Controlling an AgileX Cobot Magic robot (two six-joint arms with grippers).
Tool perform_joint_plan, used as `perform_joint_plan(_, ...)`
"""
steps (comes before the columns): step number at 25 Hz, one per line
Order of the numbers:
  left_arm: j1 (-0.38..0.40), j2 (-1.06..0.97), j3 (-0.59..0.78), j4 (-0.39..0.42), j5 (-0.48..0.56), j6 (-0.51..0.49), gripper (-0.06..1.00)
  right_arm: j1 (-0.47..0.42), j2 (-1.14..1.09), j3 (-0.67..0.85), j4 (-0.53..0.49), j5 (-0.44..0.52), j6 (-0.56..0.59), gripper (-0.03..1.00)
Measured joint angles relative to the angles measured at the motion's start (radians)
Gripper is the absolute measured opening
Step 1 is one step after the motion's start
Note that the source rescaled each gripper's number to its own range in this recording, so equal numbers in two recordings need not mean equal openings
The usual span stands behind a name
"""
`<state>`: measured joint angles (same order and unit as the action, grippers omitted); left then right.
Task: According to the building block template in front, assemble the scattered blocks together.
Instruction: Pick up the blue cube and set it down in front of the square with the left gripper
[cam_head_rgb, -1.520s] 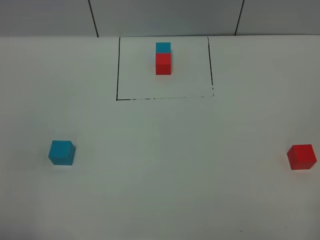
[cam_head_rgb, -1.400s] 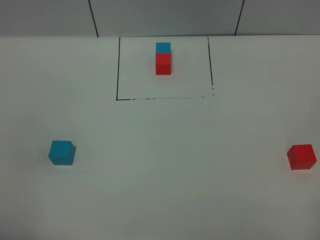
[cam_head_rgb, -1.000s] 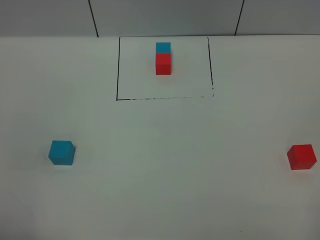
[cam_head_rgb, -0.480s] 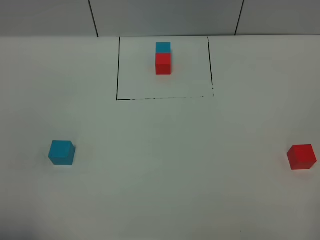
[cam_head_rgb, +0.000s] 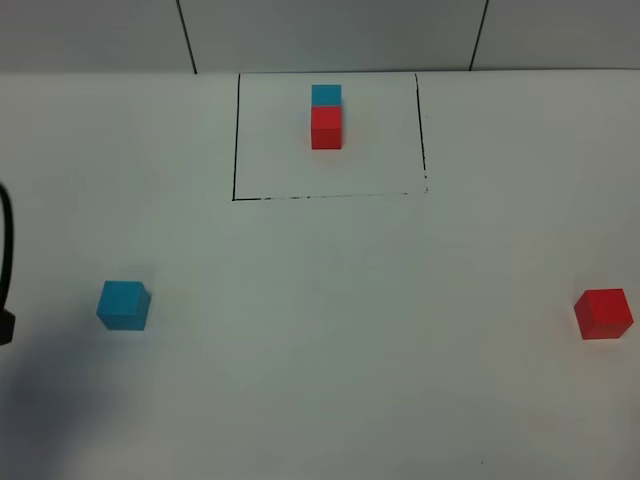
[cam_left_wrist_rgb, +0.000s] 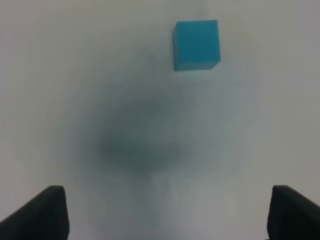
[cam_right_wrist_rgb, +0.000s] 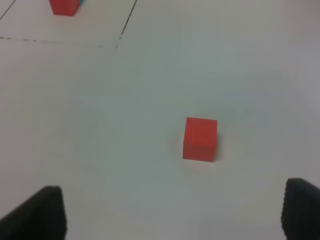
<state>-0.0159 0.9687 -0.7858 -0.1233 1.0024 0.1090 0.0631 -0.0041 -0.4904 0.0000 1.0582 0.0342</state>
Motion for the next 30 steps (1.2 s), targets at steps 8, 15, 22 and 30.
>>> perform_joint_plan(8,-0.019,0.329,-0.095,0.004,-0.074,-0.068,0.7,0.0,0.0,0.0,0.0,0.0,0.0,0.74)
perform_joint_plan(15,-0.131,0.502,-0.096,0.033,-0.186,-0.114,0.7,0.0,0.0,0.0,0.0,0.0,0.0,0.74)
perform_joint_plan(22,-0.144,0.628,-0.114,0.038,-0.258,-0.181,0.7,0.0,0.0,0.0,0.0,0.0,0.0,0.74)
perform_joint_plan(30,-0.189,0.722,-0.18,0.01,-0.273,-0.2,0.7,0.0,0.0,0.0,0.0,0.0,0.0,0.74)
